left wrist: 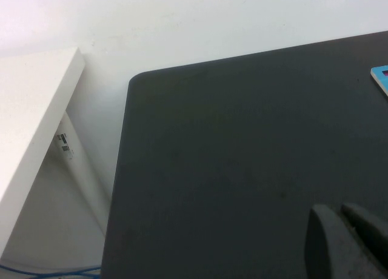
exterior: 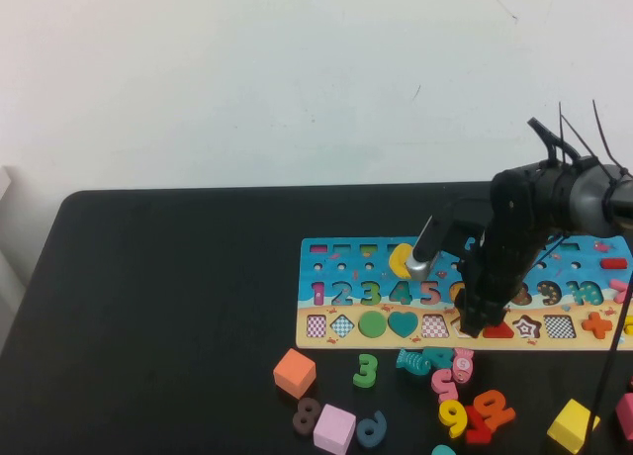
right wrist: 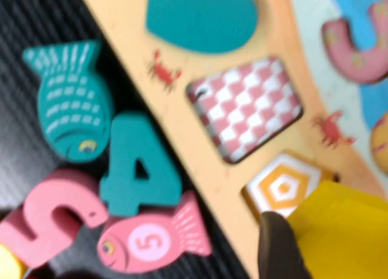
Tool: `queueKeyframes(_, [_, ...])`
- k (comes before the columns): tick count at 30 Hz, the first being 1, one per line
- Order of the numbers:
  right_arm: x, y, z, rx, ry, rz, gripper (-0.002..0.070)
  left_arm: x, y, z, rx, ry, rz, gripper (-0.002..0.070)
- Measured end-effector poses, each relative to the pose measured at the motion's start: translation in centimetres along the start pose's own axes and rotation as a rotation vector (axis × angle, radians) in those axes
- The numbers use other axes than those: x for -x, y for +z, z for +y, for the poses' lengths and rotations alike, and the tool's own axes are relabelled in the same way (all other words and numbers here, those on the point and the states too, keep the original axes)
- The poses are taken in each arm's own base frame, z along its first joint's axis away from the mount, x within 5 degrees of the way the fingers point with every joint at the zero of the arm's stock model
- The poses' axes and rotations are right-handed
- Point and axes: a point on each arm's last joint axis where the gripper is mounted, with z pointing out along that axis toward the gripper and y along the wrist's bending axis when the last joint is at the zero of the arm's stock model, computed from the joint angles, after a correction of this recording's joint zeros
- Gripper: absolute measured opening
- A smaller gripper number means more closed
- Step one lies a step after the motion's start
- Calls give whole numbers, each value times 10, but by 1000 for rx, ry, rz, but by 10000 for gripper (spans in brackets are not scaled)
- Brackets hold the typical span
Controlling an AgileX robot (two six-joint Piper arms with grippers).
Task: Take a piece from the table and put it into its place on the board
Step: Place the "five-pointed star" into the hole of the five-pointed star
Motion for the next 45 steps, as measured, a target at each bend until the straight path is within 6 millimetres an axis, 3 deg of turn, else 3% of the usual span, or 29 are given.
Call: queueKeyframes(45, [2, 18, 7, 6, -47, 24, 377, 0, 0, 0, 0, 0, 0, -2])
